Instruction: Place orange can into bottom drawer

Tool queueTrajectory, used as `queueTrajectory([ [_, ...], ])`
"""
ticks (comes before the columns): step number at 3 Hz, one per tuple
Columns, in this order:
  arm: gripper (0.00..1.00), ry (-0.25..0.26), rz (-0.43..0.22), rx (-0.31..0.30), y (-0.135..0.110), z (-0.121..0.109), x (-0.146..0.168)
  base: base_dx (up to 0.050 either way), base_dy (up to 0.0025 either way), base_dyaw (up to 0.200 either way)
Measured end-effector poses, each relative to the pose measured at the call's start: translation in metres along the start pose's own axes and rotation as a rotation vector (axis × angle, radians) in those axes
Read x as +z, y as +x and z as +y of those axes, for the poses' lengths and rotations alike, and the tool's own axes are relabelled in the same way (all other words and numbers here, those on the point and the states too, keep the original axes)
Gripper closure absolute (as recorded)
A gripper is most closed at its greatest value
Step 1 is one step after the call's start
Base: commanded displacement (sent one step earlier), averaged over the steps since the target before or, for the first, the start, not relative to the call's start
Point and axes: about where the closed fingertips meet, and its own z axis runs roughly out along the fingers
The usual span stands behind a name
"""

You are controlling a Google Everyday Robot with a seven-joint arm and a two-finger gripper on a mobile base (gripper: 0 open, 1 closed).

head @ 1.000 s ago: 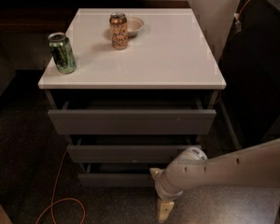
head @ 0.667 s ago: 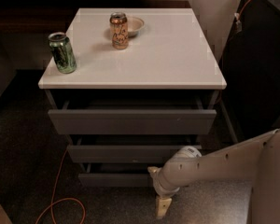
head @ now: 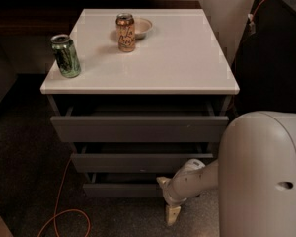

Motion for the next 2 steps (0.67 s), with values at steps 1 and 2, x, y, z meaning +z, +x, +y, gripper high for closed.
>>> queueTrajectory([
  [1,0.00,0.027,-0.016,-0.014,0.012,-0.009,0.029,0.000,0.00000,0.000],
  [2,0.00,0.055,-0.046,-0.015,0.016,-0.015,0.052,0.000,0.00000,0.000],
])
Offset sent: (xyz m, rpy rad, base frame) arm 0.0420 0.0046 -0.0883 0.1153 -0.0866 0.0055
